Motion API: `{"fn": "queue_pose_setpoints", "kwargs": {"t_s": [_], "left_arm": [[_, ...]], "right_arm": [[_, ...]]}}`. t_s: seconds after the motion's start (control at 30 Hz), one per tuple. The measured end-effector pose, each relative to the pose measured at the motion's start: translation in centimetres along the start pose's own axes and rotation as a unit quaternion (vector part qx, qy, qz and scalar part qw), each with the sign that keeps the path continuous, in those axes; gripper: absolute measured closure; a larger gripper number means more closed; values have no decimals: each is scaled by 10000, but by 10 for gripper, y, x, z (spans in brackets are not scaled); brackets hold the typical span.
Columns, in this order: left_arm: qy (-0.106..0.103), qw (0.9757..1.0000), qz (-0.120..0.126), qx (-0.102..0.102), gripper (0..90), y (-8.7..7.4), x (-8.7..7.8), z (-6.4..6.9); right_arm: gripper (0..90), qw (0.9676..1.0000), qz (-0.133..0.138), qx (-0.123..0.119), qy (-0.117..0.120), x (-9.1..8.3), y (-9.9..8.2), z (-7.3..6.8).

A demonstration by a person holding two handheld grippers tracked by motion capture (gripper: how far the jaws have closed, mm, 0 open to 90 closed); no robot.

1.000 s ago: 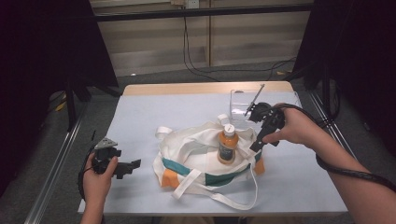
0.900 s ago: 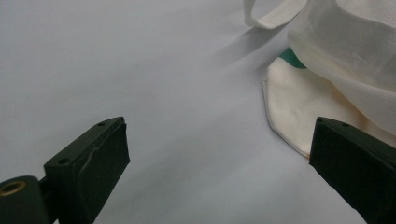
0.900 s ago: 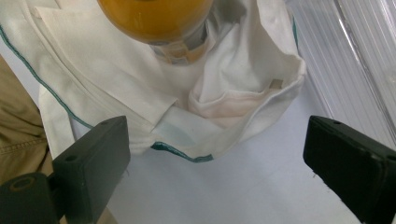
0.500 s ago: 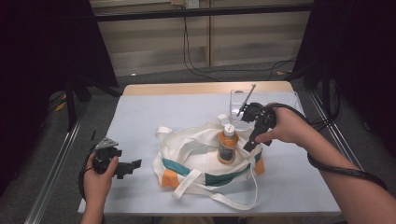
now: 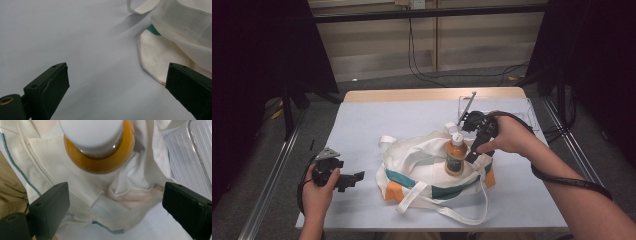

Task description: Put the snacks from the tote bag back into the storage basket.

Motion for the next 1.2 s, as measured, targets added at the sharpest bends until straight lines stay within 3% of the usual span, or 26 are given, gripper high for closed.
{"fn": "queue_pose_setpoints", "kwargs": {"t_s": [0.17,0.23,0.43,0.47,0.57,0.67,0.73,1.2], "left_arm": [[4,9999,-59,90,46,0,0,1],[8,10000,26,-20,47,1,1,3],[-10,9999,-57,88,46,-1,1,1],[-28,10000,-11,11,46,0,1,3],[-32,9999,-75,80,47,-1,1,3],[-55,10000,0,-37,47,1,2,5],[-56,9999,-75,63,47,-1,1,4],[-36,10000,-61,56,47,-1,1,3]], "right_arm": [[73,10000,6,-23,13,3,5,-2],[73,10000,1,-43,26,4,6,-3],[74,10000,6,-60,28,7,10,-4],[74,10000,-12,-63,37,7,11,-4],[74,10000,-17,-48,35,9,12,-4],[75,10000,-29,-58,35,10,14,-4],[76,10000,-37,-58,48,11,15,-4],[83,9999,-82,-121,58,18,25,-7]]}}
Point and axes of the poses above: each handheld gripper's, and its own axes: x roughly forward along the jaws, y roughly out of its top, z roughly to its right, the point moved 10 cm from there along x, roughly forward along the jaws, and after that the axes turned 2 degrees about y, right-handed, at the moved point
